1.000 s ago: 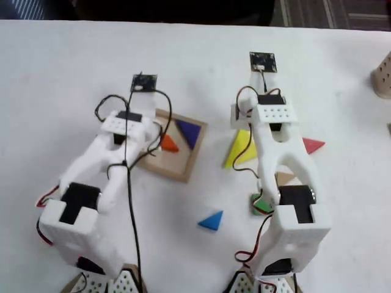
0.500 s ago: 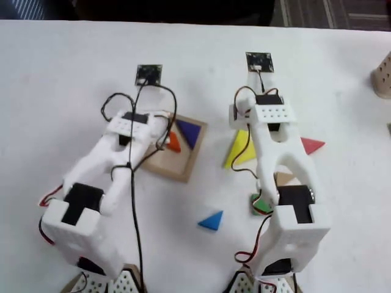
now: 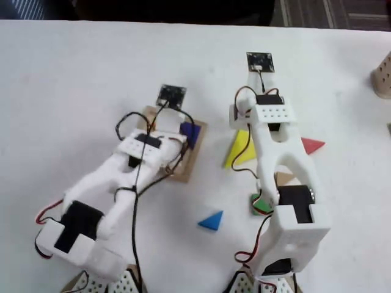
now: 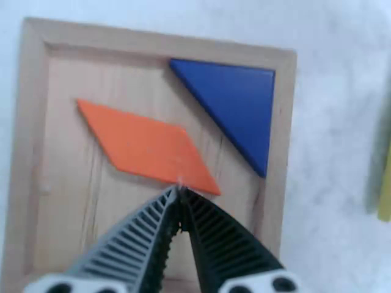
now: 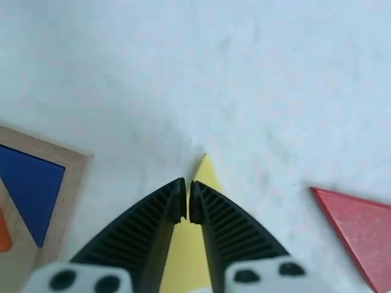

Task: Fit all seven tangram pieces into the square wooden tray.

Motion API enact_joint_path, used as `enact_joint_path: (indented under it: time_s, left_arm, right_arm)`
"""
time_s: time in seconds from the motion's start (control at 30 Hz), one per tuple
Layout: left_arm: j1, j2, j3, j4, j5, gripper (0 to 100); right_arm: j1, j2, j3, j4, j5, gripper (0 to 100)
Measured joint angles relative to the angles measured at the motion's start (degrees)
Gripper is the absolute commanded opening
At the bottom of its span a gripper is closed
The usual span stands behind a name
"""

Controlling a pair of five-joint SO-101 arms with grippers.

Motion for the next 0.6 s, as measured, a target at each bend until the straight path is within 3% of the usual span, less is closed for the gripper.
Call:
enact_joint_path:
  time_s: [0.23,0.6]
  left_arm:
    - [0.1,6.9,-6.5,-0.7,0.8,2]
    - [-1.0,13.7,-16.4,6.2,0.8,2]
  right_arm:
    - [0.0,0.0,0.0,0.0,0.0,2.1]
    - [0.0,0.0,0.0,0.0,0.0,2.1]
